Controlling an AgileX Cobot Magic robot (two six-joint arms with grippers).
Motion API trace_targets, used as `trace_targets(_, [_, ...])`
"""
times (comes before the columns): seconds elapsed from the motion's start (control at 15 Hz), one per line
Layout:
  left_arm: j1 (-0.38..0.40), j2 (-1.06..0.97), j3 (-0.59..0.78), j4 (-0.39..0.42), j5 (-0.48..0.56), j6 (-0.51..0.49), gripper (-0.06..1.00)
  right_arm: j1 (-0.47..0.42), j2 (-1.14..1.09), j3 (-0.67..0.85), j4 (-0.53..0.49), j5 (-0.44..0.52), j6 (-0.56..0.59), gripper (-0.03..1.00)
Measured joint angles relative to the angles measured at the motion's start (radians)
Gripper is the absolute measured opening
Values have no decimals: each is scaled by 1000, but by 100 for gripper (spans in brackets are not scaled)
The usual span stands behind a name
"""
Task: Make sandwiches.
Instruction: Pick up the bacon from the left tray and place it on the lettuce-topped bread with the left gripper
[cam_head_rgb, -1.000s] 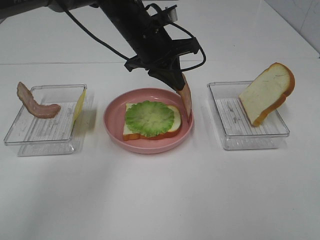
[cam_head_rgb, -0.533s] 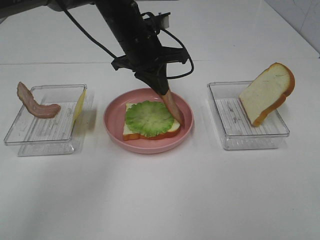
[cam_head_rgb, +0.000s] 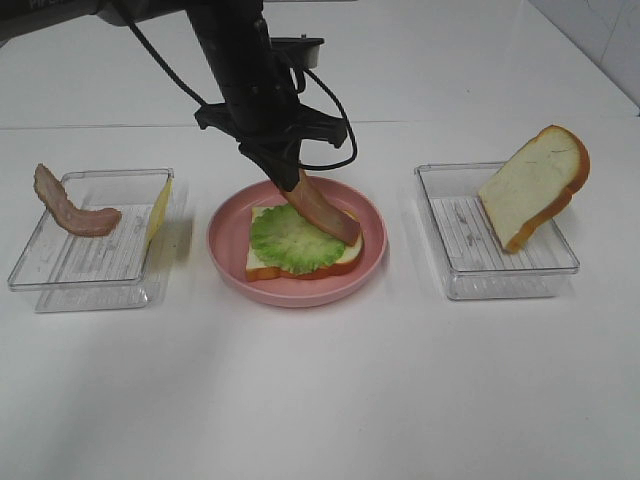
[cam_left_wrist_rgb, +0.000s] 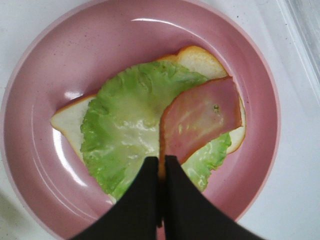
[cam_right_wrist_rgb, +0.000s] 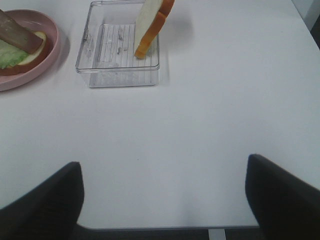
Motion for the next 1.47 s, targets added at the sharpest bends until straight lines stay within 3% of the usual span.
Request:
trace_targets(0.8, [0, 61, -4, 36, 2, -73, 0, 0, 0, 0, 0, 0, 0, 85])
trace_targets(0.93, [0, 61, -4, 40, 2, -95, 6, 0, 0, 0, 0, 0, 0, 85])
trace_targets(1.07, [0, 61, -4, 48, 2, -97, 18, 0, 0, 0, 0, 0, 0, 85])
trace_targets(1.13, [0, 61, -4, 60, 2, -113, 43, 0, 0, 0, 0, 0, 0, 85])
trace_targets(1.33, [0, 61, -4, 84, 2, -139, 88, 0, 0, 0, 0, 0, 0, 85])
trace_targets(1.47, [0, 55, -4, 84, 2, -131, 96, 0, 0, 0, 0, 0, 0, 85])
